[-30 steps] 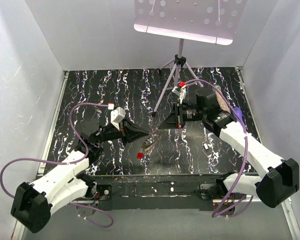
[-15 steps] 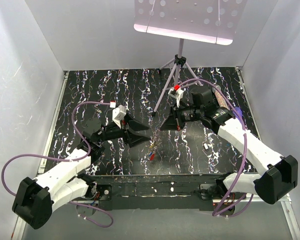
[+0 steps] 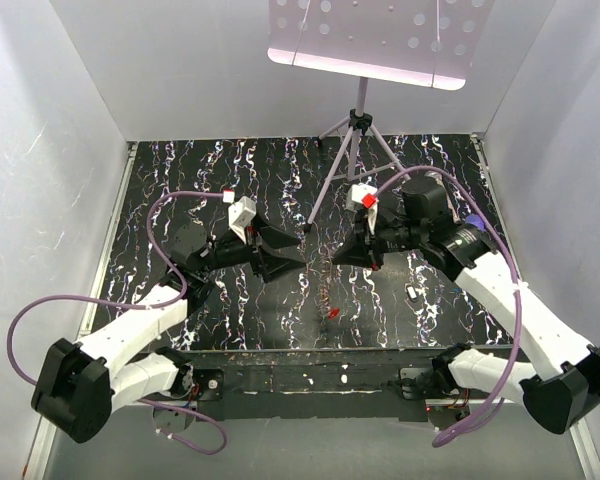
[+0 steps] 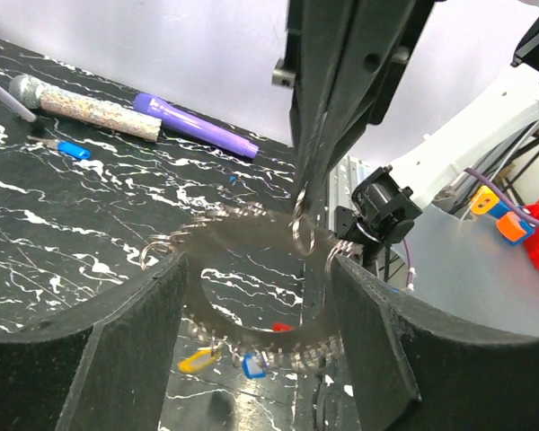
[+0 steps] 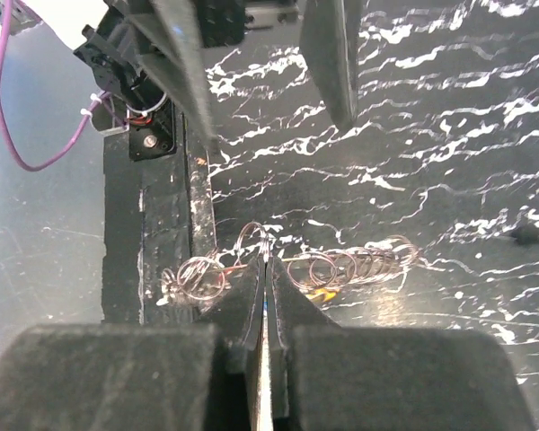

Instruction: Put the keys on the keyring

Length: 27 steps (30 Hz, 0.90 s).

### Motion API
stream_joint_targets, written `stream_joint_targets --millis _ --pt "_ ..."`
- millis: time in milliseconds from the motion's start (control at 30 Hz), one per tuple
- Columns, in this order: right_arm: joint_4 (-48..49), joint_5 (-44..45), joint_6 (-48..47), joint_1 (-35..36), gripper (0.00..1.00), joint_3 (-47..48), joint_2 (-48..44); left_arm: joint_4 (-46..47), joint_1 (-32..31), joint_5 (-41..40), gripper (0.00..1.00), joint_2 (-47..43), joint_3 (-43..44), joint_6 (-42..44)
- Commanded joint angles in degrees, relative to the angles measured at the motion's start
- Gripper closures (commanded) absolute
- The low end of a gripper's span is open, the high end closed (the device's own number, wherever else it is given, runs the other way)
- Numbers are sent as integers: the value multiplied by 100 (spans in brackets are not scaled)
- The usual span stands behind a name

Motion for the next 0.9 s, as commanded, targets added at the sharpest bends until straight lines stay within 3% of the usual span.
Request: stream_joint_targets --millis 0,100,233,600,767,867 --pt "673 -329 -244 -130 99 -57 -513 990 33 219 40 203 100 -647" --pt "1051 -347 29 -192 99 -312 -786 1633 25 343 57 589 91 -1349" --pt "1526 -338 380 -271 99 -646 -1138 2196 -72 282 59 941 100 -1905" --pt "2300 -206 1180 -596 99 -1420 -1955 203 -1153 -351 60 1215 979 -307" --pt "2388 -206 1444 -684 99 -1561 -2131 -210 -1355 -658 61 1197 953 80" --pt "2441 -232 1594 -746 99 -1648 -2210 7 -1364 -878 62 1153 742 46"
